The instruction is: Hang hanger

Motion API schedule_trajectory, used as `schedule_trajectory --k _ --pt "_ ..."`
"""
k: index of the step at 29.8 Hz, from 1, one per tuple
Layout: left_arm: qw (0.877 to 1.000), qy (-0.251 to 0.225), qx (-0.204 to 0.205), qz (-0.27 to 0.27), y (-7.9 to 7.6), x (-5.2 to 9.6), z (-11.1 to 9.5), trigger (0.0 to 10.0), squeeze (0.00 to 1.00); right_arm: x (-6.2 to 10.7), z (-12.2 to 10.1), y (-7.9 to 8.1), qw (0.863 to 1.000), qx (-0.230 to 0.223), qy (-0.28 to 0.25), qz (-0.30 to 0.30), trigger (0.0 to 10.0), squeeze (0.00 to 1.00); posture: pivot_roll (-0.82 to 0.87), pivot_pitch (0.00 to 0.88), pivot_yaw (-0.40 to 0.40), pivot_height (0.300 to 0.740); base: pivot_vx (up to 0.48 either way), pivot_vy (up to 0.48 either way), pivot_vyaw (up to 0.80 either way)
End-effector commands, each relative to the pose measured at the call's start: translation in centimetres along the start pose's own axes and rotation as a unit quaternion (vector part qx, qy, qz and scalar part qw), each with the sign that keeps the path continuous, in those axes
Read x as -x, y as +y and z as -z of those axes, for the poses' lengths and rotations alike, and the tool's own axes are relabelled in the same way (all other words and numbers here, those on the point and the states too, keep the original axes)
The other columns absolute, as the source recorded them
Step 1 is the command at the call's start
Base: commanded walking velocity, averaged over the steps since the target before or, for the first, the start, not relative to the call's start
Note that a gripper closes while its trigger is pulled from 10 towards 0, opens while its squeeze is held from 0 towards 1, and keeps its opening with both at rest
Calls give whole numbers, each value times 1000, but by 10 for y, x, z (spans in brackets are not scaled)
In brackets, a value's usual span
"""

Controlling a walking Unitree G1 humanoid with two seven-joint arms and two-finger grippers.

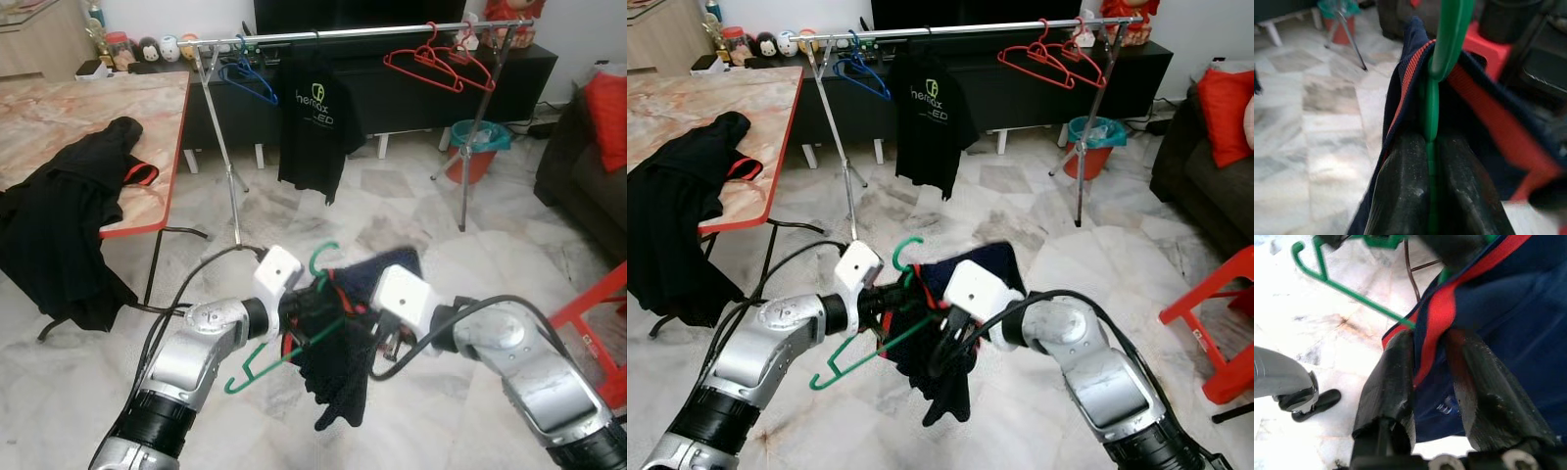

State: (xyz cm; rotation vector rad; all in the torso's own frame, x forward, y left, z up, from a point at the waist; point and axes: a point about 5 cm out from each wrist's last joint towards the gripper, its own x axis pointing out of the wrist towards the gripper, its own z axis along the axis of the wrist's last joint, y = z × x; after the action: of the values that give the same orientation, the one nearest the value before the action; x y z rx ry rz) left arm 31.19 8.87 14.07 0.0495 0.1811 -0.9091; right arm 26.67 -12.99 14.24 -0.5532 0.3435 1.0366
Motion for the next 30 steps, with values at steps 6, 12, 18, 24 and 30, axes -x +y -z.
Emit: schedule_trajectory --k 6,12,18,24,30 --pt "1000 -17 -5 -13 5 0 -6 10000 0 7 0 7 1000 20 7 -21 10000 1000 4 30 11 740 0 0 0" --pt "1000 -19 -5 -19 6 -1 -6 10000 0 13 7 10 998 34 36 -31 10000 1000 1 31 9 740 0 0 0" --pt "1000 -15 -6 -16 7 1 -4 10000 0 29 18 3 997 38 63 -5 10000 0 1 33 9 740 0 0 0" --pt "1000 -10 -12 1 4 3 -3 10000 0 50 27 -15 992 80 91 35 10000 0 -3 28 11 740 0 0 0" --pt "998 1 -20 65 -7 11 1 10000 0 66 11 -50 990 67 15 120 10000 0 1 21 17 740 0 0 0"
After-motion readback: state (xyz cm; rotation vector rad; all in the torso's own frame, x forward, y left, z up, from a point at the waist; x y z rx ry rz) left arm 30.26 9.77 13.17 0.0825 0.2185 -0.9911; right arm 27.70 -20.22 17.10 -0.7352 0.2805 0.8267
